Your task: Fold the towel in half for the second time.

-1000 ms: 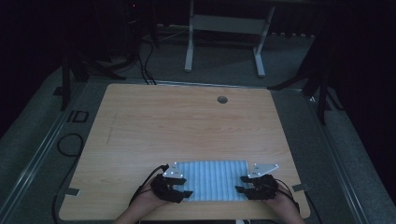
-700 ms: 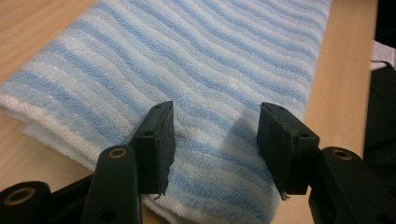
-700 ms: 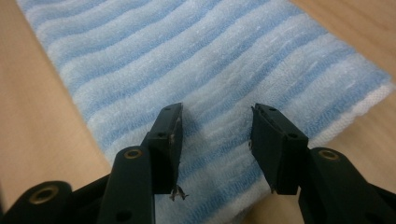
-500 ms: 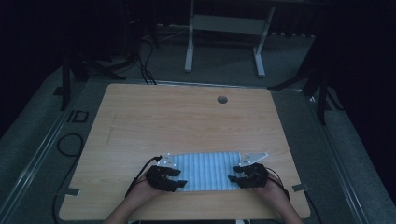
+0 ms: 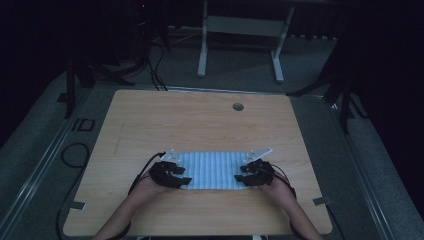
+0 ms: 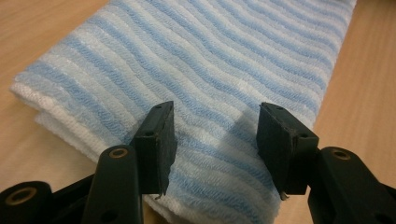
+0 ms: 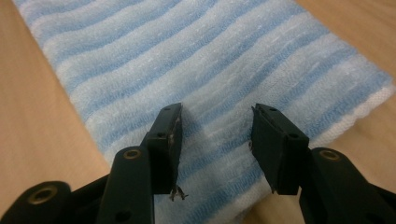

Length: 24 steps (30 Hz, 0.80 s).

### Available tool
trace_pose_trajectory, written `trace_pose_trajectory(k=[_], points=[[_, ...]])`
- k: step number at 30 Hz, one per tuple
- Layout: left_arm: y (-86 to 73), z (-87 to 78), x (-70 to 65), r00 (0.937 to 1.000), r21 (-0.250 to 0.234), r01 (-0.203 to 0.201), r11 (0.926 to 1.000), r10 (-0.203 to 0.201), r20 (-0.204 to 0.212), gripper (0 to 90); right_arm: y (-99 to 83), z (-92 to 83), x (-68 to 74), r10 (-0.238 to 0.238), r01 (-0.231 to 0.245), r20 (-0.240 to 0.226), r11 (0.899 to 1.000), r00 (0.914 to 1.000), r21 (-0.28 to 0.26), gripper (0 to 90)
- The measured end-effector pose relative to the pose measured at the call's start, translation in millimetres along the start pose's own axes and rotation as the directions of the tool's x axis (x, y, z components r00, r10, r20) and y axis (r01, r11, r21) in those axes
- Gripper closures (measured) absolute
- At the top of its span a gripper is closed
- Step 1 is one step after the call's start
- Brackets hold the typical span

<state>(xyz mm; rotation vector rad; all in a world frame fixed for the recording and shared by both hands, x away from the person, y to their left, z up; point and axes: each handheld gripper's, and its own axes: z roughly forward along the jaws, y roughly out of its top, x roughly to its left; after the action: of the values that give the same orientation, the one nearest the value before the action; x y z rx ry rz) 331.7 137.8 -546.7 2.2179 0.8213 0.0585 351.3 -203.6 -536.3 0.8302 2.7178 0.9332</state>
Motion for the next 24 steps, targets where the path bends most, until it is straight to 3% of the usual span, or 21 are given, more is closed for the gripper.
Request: trace_pose_trajectory(k=[6, 18, 24], points=[[1.9, -2.7, 17.8, 0.9997, -0.008, 0.025, 0.9997, -0.025, 0.000, 46.8, 15.8, 11.3, -8.7, 0.009, -0.009, 0.002, 1.000, 1.0000, 0.003, 52.3], [11.0, -8.2, 46.4, 0.9988, 0.031, 0.040, 0.9987, -0.039, -0.031, 46.5, 40.7, 30.1, -20.1, 0.025, -0.025, -0.004, 1.000, 0.9997, 0.001, 51.7], [14.4, -9.5, 61.7, 0.9976, 0.027, 0.060, 0.9979, -0.059, -0.037, 45.8, 53.4, 38.9, -26.0, 0.029, -0.029, -0.003, 1.000, 0.9996, 0.010, 51.3]])
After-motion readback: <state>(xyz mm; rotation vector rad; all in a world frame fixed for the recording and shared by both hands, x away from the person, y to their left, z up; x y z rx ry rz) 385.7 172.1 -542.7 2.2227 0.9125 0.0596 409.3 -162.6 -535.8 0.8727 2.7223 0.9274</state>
